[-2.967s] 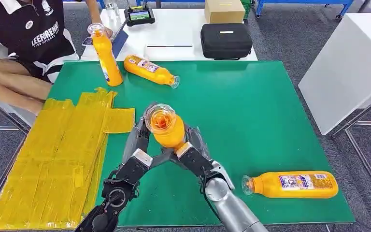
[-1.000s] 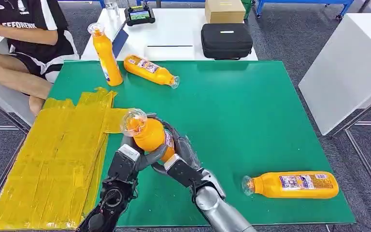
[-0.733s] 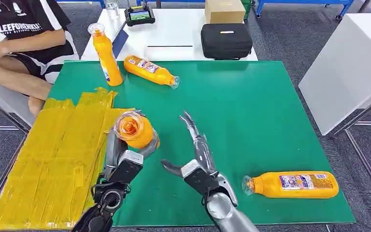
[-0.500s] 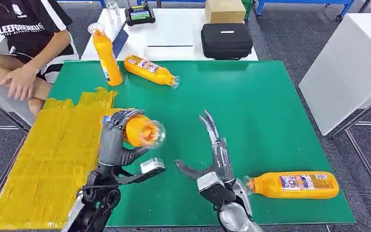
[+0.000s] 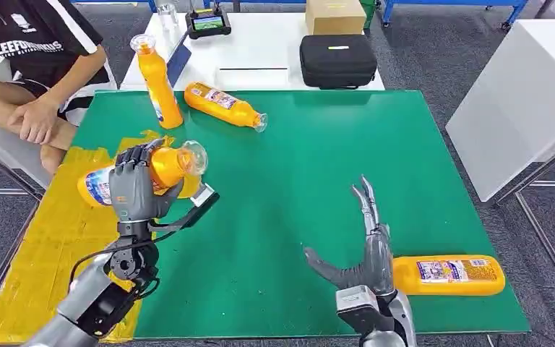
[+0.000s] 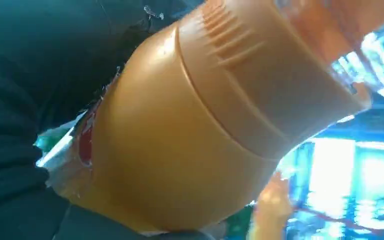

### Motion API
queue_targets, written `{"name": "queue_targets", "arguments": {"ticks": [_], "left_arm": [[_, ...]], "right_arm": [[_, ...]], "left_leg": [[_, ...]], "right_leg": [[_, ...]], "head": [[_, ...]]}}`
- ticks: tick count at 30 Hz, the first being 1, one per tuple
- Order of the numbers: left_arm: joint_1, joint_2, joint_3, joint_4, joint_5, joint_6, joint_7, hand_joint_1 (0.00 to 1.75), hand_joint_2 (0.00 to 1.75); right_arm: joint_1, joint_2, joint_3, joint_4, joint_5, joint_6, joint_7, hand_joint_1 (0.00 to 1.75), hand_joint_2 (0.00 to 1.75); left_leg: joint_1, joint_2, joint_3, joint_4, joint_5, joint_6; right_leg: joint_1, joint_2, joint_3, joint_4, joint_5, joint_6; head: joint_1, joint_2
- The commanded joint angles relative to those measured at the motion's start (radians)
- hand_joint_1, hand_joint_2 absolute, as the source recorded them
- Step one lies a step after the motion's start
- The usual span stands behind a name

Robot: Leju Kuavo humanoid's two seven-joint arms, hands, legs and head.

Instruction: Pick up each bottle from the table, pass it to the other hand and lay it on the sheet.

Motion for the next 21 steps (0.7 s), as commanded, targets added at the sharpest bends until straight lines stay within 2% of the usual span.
{"name": "queue_targets", "arguments": {"ticks": [1, 5, 9, 12, 17, 18, 19, 20, 21], "left_arm": [[-0.243, -0.007, -0.296, 0.519, -0.002, -0.07, 0.022, 1.75, 1.75], [-0.295, -0.045, -0.25, 0.682, -0.002, -0.125, -0.047, 1.75, 1.75], [-0.309, -0.07, -0.177, 0.788, -0.002, -0.145, -0.113, 1.75, 1.75], [-0.309, -0.07, -0.177, 0.788, -0.002, -0.145, -0.113, 1.75, 1.75], [-0.284, -0.073, -0.149, 0.82, -0.002, -0.179, -0.125, 1.75, 1.75], [-0.281, -0.086, -0.111, 0.834, -0.001, -0.19, -0.15, 1.75, 1.75], [-0.281, -0.087, -0.108, 0.836, -0.002, -0.187, -0.151, 0.28, 1.75], [-0.287, -0.092, -0.121, 0.845, -0.002, -0.193, -0.132, 0.0, 1.75], [-0.287, -0.092, -0.121, 0.845, -0.002, -0.193, -0.132, 0.0, 1.75]], "right_arm": [[0.0, -0.044, -0.083, -0.006, 0.091, -0.039, 0.031, 0.0, 1.75], [-0.018, -0.059, -0.109, 0.021, 0.177, -0.01, 0.075, 0.0, 1.75], [-0.005, -0.039, -0.164, 0.006, 0.341, 0.04, 0.171, 0.0, 1.75], [-0.005, -0.039, -0.164, 0.006, 0.341, 0.04, 0.171, 0.0, 1.75], [0.027, -0.012, -0.188, -0.017, 0.451, 0.116, 0.217, 0.0, 1.75], [0.022, -0.004, -0.197, -0.019, 0.467, 0.132, 0.229, 0.0, 1.75], [0.02, -0.002, -0.199, -0.02, 0.471, 0.136, 0.232, 0.0, 1.75], [0.019, 0.003, -0.208, -0.031, 0.491, 0.162, 0.244, 0.0, 1.75], [0.019, 0.003, -0.208, -0.031, 0.491, 0.162, 0.244, 0.0, 1.75]], "left_leg": [[0.002, -0.004, 0.005, 0.0, -0.001, -0.006], [0.004, -0.004, 0.005, 0.002, -0.003, -0.007], [0.002, 0.001, 0.002, 0.001, -0.001, -0.004], [0.002, 0.0, 0.002, 0.001, -0.001, -0.004], [0.002, 0.0, 0.002, 0.001, -0.002, -0.004], [0.002, 0.0, 0.003, 0.001, -0.002, -0.005], [0.001, 0.001, 0.001, 0.0, -0.001, -0.003], [0.002, 0.001, 0.001, 0.001, -0.001, -0.004], [0.003, 0.001, 0.002, 0.002, -0.002, -0.006]], "right_leg": [[0.002, -0.006, 0.007, -0.001, -0.002, -0.001], [0.004, -0.007, 0.007, -0.001, -0.003, -0.001], [0.001, -0.001, 0.002, 0.0, 0.0, 0.0], [0.002, -0.003, 0.003, 0.0, -0.001, -0.001], [0.002, -0.002, 0.003, 0.0, -0.002, -0.001], [0.002, -0.002, 0.004, 0.001, -0.002, -0.001], [0.001, -0.001, 0.002, 0.0, -0.001, 0.0], [0.002, -0.001, 0.002, 0.0, -0.001, -0.001], [0.003, -0.002, 0.003, 0.001, -0.002, -0.001]], "head": [[0.0, 0.0], [0.0, 0.0], [0.0, 0.0], [0.0, 0.0], [0.0, 0.0], [0.0, 0.0], [0.0, 0.0], [0.0, 0.0], [0.0, 0.0]]}}
